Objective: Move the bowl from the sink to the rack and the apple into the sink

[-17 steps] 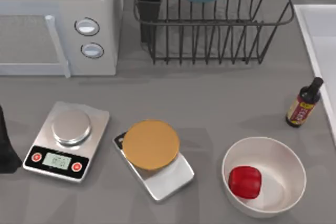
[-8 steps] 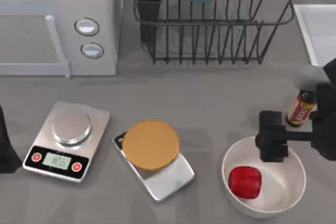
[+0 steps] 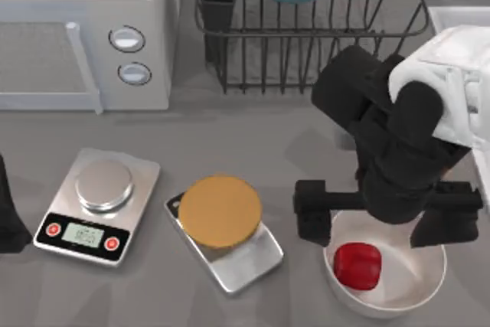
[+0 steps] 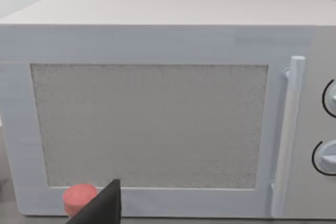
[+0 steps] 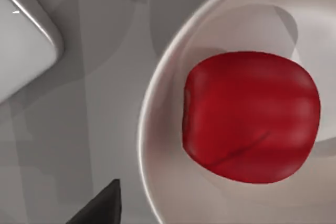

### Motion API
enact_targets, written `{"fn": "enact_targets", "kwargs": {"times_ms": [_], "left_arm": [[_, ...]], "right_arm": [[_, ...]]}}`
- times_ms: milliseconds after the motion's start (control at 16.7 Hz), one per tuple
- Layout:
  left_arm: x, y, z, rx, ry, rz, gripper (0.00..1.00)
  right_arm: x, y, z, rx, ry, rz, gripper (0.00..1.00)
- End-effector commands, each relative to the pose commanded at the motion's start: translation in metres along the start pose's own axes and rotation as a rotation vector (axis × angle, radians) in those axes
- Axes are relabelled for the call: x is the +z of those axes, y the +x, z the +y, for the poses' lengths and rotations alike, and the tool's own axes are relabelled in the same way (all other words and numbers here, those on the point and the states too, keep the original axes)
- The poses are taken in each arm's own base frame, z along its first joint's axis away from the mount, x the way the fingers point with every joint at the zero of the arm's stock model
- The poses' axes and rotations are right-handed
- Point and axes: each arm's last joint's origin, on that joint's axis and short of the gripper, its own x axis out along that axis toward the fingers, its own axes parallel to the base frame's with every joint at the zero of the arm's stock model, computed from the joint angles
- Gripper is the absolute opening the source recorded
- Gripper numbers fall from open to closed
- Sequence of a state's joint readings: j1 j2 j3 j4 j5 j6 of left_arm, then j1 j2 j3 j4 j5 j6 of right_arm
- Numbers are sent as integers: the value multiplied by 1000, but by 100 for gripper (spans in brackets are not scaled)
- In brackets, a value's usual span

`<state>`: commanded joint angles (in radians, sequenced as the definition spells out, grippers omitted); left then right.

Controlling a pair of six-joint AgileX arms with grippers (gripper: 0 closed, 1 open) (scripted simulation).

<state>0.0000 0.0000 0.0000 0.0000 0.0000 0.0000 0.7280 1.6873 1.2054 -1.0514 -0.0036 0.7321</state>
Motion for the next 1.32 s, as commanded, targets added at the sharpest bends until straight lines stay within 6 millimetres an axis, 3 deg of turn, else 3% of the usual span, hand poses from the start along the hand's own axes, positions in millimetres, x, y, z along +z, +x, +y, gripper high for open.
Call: {"fn": "enact_targets", "kwargs": {"times_ms": [600,1080,1320], "left_arm": [[0,0,0,0,0,0,100],[0,0,0,0,0,0,100],[0,0,0,0,0,0,100]], "right_arm": [[7,10,4,-26,14,32,100],[-1,86,-3,-43,18,148,100],[0,108,-2,-35,16,93,100]]}}
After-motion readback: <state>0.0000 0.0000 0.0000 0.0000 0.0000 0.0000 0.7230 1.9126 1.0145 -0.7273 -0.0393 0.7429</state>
